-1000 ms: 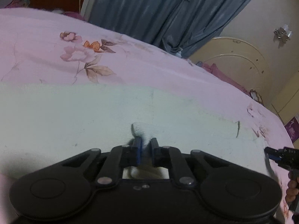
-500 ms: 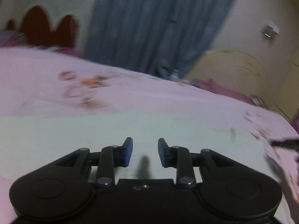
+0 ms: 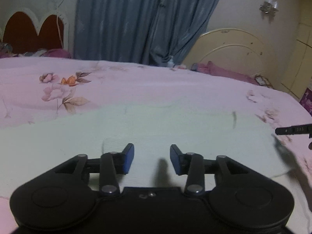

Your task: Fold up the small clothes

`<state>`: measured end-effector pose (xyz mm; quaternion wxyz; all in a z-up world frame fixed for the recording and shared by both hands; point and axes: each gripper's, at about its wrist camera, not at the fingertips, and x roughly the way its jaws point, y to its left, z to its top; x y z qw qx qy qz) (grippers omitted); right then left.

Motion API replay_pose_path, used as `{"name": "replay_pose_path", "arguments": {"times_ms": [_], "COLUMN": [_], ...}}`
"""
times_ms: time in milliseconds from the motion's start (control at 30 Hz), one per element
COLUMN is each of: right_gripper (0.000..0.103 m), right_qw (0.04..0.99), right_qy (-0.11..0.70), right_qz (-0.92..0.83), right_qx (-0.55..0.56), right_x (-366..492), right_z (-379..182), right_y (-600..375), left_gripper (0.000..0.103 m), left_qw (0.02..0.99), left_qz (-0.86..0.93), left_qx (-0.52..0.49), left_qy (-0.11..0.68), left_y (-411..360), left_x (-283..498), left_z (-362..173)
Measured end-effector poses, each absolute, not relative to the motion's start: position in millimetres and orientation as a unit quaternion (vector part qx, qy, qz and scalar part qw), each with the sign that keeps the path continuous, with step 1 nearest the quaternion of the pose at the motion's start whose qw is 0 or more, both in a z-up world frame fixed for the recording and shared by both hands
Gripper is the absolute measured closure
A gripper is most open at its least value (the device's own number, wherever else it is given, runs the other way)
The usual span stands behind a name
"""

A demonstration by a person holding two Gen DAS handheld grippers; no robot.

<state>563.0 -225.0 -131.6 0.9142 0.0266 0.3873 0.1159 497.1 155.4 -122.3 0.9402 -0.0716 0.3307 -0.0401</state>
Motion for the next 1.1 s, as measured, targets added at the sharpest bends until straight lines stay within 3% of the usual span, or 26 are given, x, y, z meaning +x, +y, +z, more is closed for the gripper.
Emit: {"name": "replay_pose_path", "arguments": {"times_ms": [267, 400, 500, 567, 600, 633, 667, 700, 733, 833, 900, 933, 1100], "right_gripper": [0.099, 0.099, 0.099, 0.099, 0.098, 0.089, 0.062, 0.049, 0.044, 0.044, 0.055, 0.061, 0.062], "right_qw": [0.904, 0.92, 0.907, 0.907, 0.911, 0.915, 0.919, 0.922, 0.925, 0.927, 0.925, 0.924, 0.917], "right_qy": [0.406, 0.368, 0.397, 0.401, 0.395, 0.387, 0.379, 0.373, 0.365, 0.357, 0.356, 0.358, 0.372], "right_qz": [0.131, 0.129, 0.124, 0.115, 0.112, 0.108, 0.103, 0.1, 0.105, 0.117, 0.128, 0.132, 0.144], "right_qx": [-0.04, -0.045, -0.063, -0.054, -0.041, -0.026, -0.014, -0.005, 0.006, 0.016, 0.022, 0.025, 0.026], "right_x": [493, 472, 468, 466, 463, 460, 457, 454, 450, 442, 439, 438, 443], "right_z": [-150, -134, -151, -142, -137, -132, -128, -124, -121, -112, -110, -109, -113], "right_y": [-198, -190, -183, -181, -182, -184, -186, -187, -187, -180, -172, -167, -142], "left_gripper": [0.064, 0.059, 0.059, 0.053, 0.042, 0.03, 0.028, 0.028, 0.029, 0.04, 0.052, 0.052, 0.051], "left_qw": [0.93, 0.929, 0.928, 0.932, 0.935, 0.937, 0.939, 0.939, 0.937, 0.928, 0.914, 0.904, 0.86], "left_qz": [-0.031, -0.025, -0.03, -0.024, -0.015, -0.002, 0.015, 0.035, 0.054, 0.116, 0.169, 0.194, 0.286], "left_qx": [-0.08, -0.068, -0.073, -0.086, -0.091, -0.097, -0.106, -0.117, -0.131, -0.179, -0.221, -0.246, -0.345], "left_qy": [0.357, 0.363, 0.364, 0.35, 0.343, 0.336, 0.328, 0.322, 0.319, 0.306, 0.297, 0.291, 0.245], "left_y": [147, 146, 149, 159, 164, 172, 184, 199, 216, 273, 318, 340, 424], "left_x": [475, 473, 472, 464, 458, 450, 441, 431, 421, 390, 367, 356, 315], "left_z": [-139, -138, -136, -127, -124, -121, -118, -116, -115, -114, -115, -117, -123]}}
